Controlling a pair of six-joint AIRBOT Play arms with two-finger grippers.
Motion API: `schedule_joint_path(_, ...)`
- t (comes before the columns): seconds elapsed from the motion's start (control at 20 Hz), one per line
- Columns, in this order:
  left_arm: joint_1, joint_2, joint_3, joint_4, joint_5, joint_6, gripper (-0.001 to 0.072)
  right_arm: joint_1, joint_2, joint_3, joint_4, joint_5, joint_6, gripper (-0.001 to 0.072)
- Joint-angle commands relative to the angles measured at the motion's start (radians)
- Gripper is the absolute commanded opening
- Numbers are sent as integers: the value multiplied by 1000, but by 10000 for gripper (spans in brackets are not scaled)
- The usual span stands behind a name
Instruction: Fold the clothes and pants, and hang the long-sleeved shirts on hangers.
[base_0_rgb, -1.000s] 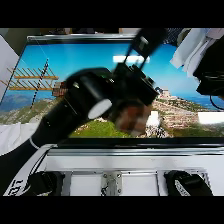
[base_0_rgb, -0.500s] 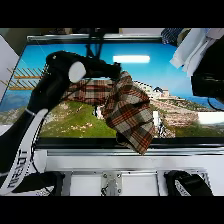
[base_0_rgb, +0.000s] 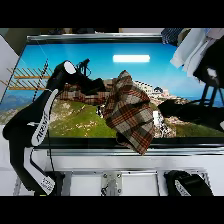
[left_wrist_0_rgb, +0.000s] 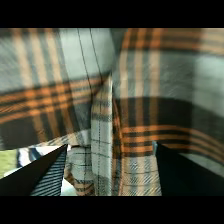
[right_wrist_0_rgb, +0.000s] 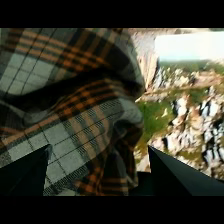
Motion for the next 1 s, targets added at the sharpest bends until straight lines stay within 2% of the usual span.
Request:
schedule_joint_path(0.0, -2, -136, 1, -144, -98, 60, 570, 1, 0, -106, 153, 5, -4, 654)
schedule_joint_path(0.4, -77, -169, 2, -153, -78, 84, 563, 2, -12, -241, 202, 4, -4, 655)
schedule_joint_path(0.45, -76, -168, 2, -153, -81, 84, 399, 2, -24, -257, 204, 4, -5, 655)
schedule_joint_path(0.5, -75, -166, 2, -152, -87, 84, 182, 2, -42, -274, 210, 3, -6, 655)
schedule_joint_path(0.55, -69, -159, 2, -152, -89, 84, 52, 4, -64, -283, 227, 3, -35, 655)
schedule_joint_path(0.6, -61, -144, 2, -152, -85, 85, 21, 10, -92, -288, 246, 1, -83, 654)
schedule_joint_path(0.65, -52, -122, 2, -152, -71, 86, 20, 18, -118, -287, 266, -8, -118, 652)
schedule_joint_path(0.7, -39, -89, 2, -152, -54, 86, 20, 24, -144, -287, 283, -31, -141, 556)
schedule_joint_path(0.75, -24, -51, 2, -151, -34, 86, 20, 26, -165, -287, 301, -60, -172, 259)
schedule_joint_path(0.8, -6, -2, 2, -152, -13, 86, 20, 25, -176, -285, 307, -93, -203, 30)
schedule_joint_path(0.95, 42, 176, 29, -152, 7, 98, 20, 3, -172, -185, 267, -136, -223, 29)
